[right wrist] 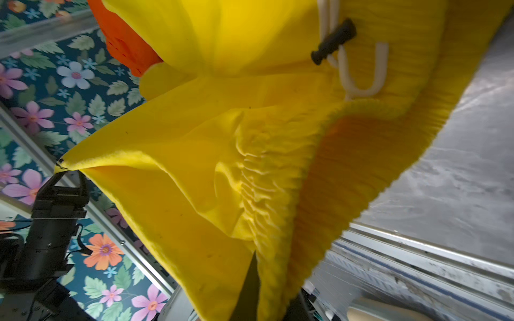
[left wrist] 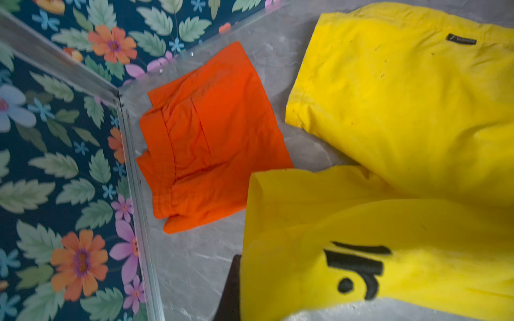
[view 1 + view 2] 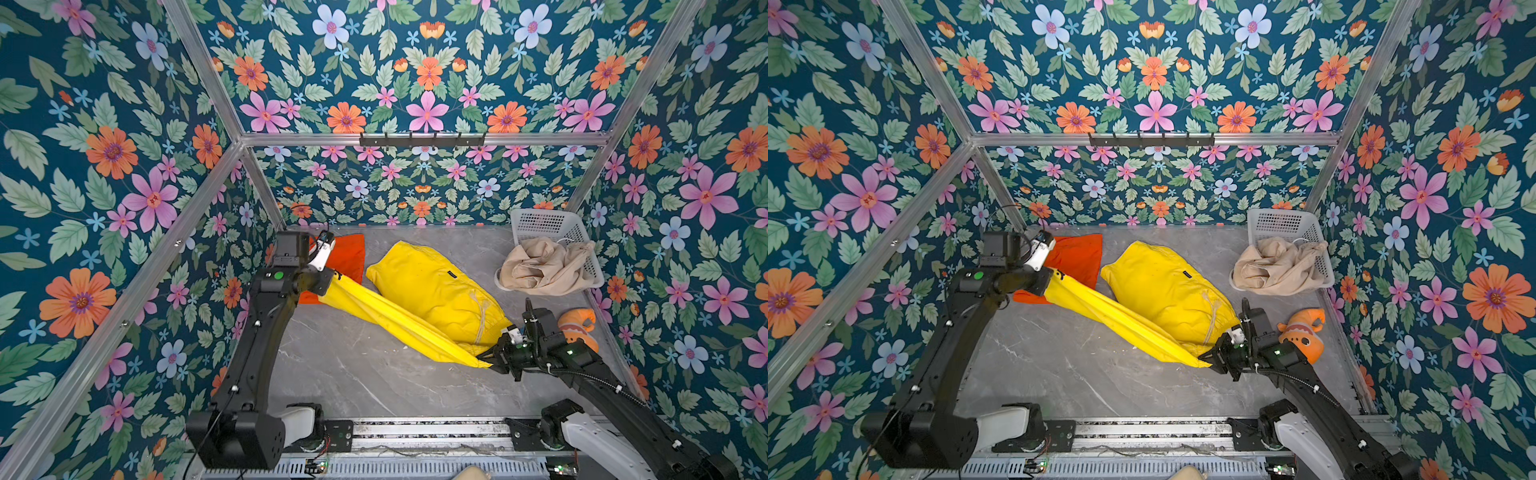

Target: Fold and stack the shorts

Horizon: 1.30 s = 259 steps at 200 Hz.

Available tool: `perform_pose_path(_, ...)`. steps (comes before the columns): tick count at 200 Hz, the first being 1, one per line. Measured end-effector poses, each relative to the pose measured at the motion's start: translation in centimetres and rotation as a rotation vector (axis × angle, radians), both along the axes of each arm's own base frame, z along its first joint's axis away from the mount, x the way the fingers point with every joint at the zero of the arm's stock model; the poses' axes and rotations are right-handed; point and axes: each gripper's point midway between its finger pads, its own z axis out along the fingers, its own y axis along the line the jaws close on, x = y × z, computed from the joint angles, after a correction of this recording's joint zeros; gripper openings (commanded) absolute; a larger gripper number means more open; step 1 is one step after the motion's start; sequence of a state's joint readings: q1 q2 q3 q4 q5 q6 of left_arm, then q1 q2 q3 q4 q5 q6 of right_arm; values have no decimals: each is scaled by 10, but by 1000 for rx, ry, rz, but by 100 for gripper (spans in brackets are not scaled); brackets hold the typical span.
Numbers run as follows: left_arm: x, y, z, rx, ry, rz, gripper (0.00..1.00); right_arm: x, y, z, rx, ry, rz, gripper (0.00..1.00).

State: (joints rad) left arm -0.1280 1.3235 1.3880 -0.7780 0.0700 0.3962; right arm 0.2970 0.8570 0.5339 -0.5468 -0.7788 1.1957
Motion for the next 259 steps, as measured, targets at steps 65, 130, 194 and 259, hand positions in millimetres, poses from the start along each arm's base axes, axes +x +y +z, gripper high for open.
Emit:
perform_pose_path(65, 100, -68, 26, 38, -90, -120, 0, 30, -5, 13, 81, 36, -71, 0)
perform_pose_path(130, 160, -114, 5, 32, -102, -182, 0, 56, -24, 18, 146, 48, -171, 0)
perform_pose_path(194, 160, -134, 46, -43, -229, -207, 0, 56, -26, 27, 166, 14, -167, 0)
perform_pose_path(259, 138, -113, 60, -5, -271, -164, 0, 55, -26, 43, 169, -25, -162, 0)
